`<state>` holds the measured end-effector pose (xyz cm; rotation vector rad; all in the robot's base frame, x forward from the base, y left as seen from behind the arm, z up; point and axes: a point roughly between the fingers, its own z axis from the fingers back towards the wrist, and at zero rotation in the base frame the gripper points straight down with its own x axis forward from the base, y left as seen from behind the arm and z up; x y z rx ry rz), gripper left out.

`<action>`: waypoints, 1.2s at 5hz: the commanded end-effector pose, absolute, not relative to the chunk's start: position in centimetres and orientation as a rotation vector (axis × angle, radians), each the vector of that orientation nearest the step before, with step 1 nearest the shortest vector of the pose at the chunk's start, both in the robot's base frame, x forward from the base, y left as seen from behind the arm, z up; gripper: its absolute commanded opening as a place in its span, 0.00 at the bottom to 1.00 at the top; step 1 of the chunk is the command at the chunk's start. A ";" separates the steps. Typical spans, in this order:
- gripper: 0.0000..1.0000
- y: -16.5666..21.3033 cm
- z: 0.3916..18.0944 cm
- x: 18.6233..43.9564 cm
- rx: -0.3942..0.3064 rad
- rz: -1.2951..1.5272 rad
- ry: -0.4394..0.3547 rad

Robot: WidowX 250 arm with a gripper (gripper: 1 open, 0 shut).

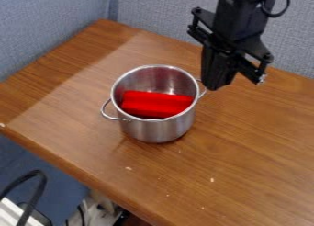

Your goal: Move the red object from the metal pot to the table

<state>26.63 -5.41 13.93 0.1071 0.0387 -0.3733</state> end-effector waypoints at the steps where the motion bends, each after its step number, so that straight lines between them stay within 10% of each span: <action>1: 0.00 -4.2 14.3 27.1 0.122 -0.331 0.005; 6: 0.00 -4.8 14.3 24.0 0.128 -0.148 0.021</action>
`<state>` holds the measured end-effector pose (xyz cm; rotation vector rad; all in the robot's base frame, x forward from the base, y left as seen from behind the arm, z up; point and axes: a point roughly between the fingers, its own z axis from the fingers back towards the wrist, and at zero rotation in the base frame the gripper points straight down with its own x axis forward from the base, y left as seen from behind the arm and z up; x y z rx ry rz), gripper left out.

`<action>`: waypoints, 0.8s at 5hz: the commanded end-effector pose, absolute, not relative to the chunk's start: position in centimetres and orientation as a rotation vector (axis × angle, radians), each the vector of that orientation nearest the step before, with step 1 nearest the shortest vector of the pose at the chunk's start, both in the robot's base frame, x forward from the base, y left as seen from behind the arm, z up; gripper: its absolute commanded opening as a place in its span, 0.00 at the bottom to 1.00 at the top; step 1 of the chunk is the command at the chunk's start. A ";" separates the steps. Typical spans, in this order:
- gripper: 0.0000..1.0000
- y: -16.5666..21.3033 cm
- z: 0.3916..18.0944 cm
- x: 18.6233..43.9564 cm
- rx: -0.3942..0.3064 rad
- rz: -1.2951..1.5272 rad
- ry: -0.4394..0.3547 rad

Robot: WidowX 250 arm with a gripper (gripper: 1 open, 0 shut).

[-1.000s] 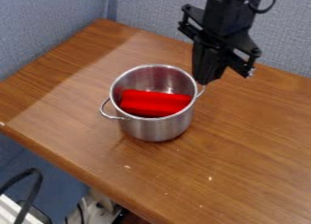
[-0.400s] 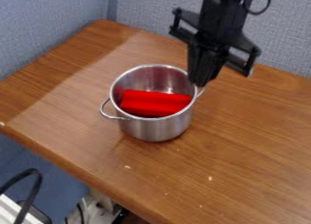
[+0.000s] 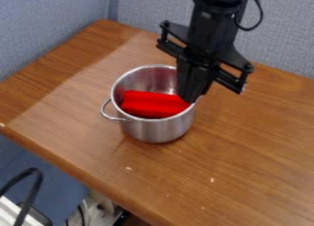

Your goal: Move the red object from the metal pot to the table

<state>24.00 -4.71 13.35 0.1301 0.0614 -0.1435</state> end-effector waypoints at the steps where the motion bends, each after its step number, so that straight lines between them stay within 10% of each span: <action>1: 1.00 -3.8 13.6 24.1 0.129 -0.091 0.027; 4: 1.00 0.6 12.3 24.5 0.155 0.015 0.010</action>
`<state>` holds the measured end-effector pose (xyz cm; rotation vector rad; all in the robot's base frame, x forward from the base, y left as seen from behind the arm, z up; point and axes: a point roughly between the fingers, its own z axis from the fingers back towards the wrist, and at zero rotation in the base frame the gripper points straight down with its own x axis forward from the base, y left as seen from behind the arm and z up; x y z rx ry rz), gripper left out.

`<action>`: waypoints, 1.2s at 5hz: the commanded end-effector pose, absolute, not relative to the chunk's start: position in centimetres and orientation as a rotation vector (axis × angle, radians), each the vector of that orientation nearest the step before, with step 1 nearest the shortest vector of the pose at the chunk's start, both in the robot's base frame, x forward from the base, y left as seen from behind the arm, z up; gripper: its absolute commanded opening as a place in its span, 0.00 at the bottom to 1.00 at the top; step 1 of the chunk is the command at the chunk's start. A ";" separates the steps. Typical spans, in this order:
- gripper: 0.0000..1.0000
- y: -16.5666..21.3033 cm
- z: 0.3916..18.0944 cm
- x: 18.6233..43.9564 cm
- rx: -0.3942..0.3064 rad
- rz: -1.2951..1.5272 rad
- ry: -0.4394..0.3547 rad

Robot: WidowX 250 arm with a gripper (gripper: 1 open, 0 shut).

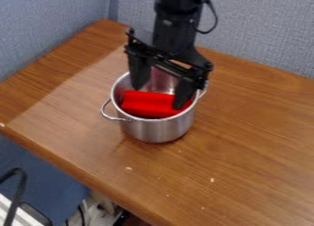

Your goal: Move the red object from the metal pot to the table

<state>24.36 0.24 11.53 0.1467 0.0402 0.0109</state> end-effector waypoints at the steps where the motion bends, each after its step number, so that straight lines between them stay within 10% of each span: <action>1: 1.00 0.2 11.5 24.4 0.169 -0.047 -0.015; 6: 1.00 1.3 11.9 25.8 0.218 -0.151 -0.050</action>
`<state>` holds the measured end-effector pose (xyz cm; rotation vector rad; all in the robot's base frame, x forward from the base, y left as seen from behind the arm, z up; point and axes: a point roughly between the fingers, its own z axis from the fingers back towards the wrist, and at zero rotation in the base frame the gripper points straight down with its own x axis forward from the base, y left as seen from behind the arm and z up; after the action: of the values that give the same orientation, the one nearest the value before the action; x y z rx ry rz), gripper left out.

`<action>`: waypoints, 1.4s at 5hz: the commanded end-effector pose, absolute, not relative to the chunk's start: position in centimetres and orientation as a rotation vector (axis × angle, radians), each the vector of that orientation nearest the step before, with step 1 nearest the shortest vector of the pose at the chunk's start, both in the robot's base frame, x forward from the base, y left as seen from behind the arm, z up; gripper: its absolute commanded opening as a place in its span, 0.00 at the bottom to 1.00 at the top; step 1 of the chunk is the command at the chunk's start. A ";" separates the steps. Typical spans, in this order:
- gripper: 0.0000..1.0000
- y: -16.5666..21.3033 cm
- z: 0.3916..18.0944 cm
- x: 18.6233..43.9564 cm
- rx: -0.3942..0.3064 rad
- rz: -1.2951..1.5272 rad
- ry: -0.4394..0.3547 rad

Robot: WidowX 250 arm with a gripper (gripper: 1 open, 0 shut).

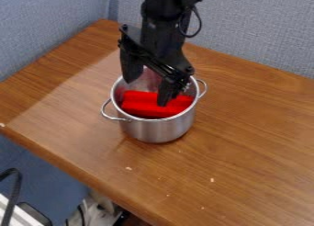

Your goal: Move the red object from the metal pot to the table

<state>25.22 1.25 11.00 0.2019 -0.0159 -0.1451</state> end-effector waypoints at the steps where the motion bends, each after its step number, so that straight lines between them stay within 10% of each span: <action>1: 1.00 0.8 11.8 25.7 0.222 -0.143 -0.043; 7: 1.00 0.7 5.4 24.7 0.246 -0.114 -0.058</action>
<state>24.35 0.63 4.66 0.2354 -0.0266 -0.1097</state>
